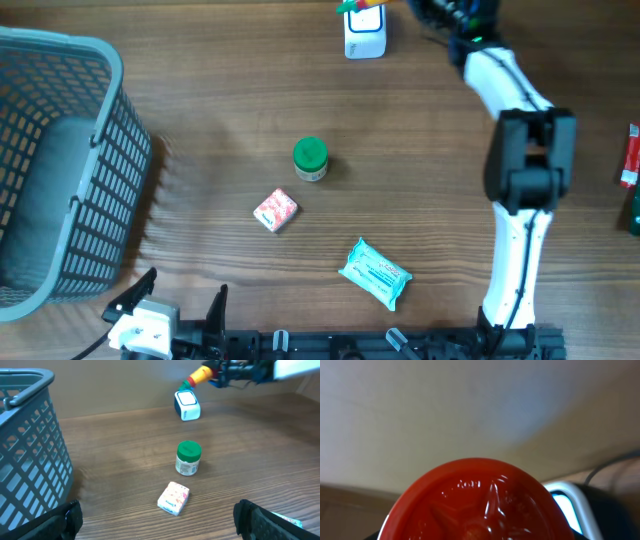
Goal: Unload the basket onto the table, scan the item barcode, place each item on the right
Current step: 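Move the sauce bottle to the right edge and release it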
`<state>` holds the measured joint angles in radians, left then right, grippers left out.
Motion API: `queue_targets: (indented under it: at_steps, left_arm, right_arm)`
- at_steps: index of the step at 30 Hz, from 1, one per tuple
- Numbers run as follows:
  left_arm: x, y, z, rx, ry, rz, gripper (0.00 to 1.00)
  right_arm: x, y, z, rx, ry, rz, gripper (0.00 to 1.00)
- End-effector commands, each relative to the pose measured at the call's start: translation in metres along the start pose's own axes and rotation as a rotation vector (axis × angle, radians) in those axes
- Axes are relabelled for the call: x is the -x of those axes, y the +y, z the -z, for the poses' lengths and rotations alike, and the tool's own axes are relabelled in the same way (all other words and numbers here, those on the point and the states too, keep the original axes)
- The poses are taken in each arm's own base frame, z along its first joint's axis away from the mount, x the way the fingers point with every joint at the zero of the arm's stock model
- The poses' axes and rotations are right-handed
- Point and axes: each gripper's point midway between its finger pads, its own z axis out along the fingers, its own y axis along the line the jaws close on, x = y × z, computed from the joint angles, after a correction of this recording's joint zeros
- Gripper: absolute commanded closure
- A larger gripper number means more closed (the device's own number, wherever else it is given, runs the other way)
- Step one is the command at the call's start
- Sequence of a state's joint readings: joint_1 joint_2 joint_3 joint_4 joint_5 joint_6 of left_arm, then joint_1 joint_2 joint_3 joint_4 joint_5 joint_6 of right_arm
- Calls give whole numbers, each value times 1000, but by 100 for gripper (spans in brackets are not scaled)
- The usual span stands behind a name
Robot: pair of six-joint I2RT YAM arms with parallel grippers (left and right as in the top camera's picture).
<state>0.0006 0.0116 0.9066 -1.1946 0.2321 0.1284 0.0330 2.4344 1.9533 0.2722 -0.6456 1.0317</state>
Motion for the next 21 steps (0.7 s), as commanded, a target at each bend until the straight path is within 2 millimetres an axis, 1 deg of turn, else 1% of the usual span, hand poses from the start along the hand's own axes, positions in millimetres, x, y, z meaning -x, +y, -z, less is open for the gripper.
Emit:
queue_targets:
  at_steps: [1, 2, 3, 4, 5, 6, 7, 8, 9, 11, 12, 13, 14, 15, 16, 17, 18, 19, 20, 21]
  left_arm:
    - [1, -1, 1, -3, -10, 2, 0]
    - [1, -1, 1, -3, -10, 2, 0]
    - [1, -1, 1, -3, -10, 2, 0]
    - [1, -1, 1, -3, -10, 2, 0]
    - [1, -1, 1, -3, -10, 2, 0]
    - [1, -1, 1, -3, -10, 2, 0]
    - [1, -1, 1, -3, -10, 2, 0]
    - [1, -1, 1, -3, -10, 2, 0]
    - [1, -1, 1, -3, -10, 2, 0]
    - [1, -1, 1, -3, -10, 2, 0]
    - [1, -1, 1, -3, -10, 2, 0]
    - [1, -1, 1, -3, -10, 2, 0]
    - [1, -1, 1, -3, -10, 2, 0]
    - [1, -1, 1, -3, -10, 2, 0]
    - [1, -1, 1, -3, -10, 2, 0]
    - [1, -1, 1, -3, -10, 2, 0]
    - [1, -1, 1, -3, -10, 2, 0]
    - [1, -1, 1, -3, -10, 2, 0]
    - [1, -1, 1, -3, -10, 2, 0]
    - [1, -1, 1, -3, -10, 2, 0]
  right_arm:
    - [82, 68, 90, -46, -110, 228, 53]
    - [96, 57, 111, -100, -125, 203, 53]
    - [115, 37, 145, -177, -147, 141, 54]
    - [125, 21, 168, -229, -161, 100, 53]
    - [139, -4, 198, -298, -184, 42, 52]
    - [146, -20, 216, -338, -202, 2, 50]
    - [159, -58, 257, -450, -255, -91, 49]
    - [165, -82, 285, -532, -294, -142, 49]
    - [170, -109, 317, -624, -335, -162, 49]
    - [166, -159, 376, -764, -403, -262, 47]
    - [162, -178, 398, -813, -433, -307, 46]
    - [153, -203, 424, -887, -465, -355, 46]
    - [145, -220, 442, -947, -489, -385, 43]
    - [133, -239, 463, -994, -506, -428, 40]
    - [125, -251, 475, -1007, -514, -457, 37]
    - [118, -258, 484, -1019, -518, -479, 37]
    - [108, -272, 501, -1065, -539, -509, 36]
    - [101, -281, 517, -1120, -560, -527, 36]
    - [95, -287, 532, -1171, -580, -544, 26]
    - [94, -288, 536, -1172, -583, -552, 10]
